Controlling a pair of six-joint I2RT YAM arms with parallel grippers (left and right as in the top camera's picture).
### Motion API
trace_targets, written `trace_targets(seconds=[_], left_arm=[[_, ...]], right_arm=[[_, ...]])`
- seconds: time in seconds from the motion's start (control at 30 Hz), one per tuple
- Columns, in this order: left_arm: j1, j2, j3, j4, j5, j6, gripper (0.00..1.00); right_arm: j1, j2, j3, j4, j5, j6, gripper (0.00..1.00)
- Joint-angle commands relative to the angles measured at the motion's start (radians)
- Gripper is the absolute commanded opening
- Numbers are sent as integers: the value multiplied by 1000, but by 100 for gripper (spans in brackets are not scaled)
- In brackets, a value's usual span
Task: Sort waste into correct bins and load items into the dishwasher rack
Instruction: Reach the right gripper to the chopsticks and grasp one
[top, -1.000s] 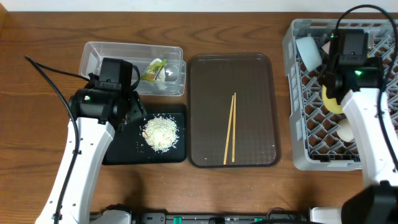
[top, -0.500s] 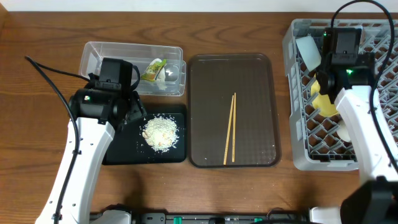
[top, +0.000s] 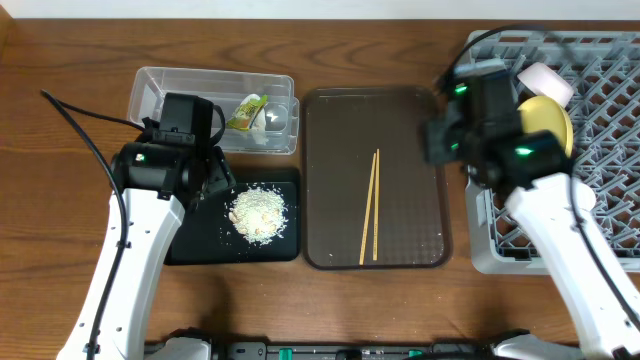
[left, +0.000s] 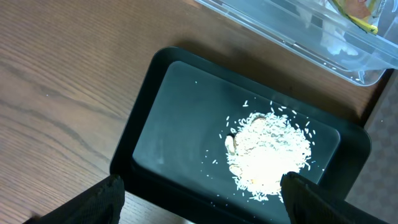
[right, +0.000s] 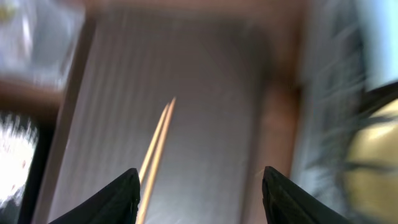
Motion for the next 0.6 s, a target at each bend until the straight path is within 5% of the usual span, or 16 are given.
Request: trace_targets(seconds=[0.0,0.57], left_arm=[[4,6,-4,-2,-16,-5,83],[4,6,-4,-2,-16,-5,82]], right_arm=[[61,68,-82,-8,-76,131,61],[207,288,-284,188,-29,336,55]])
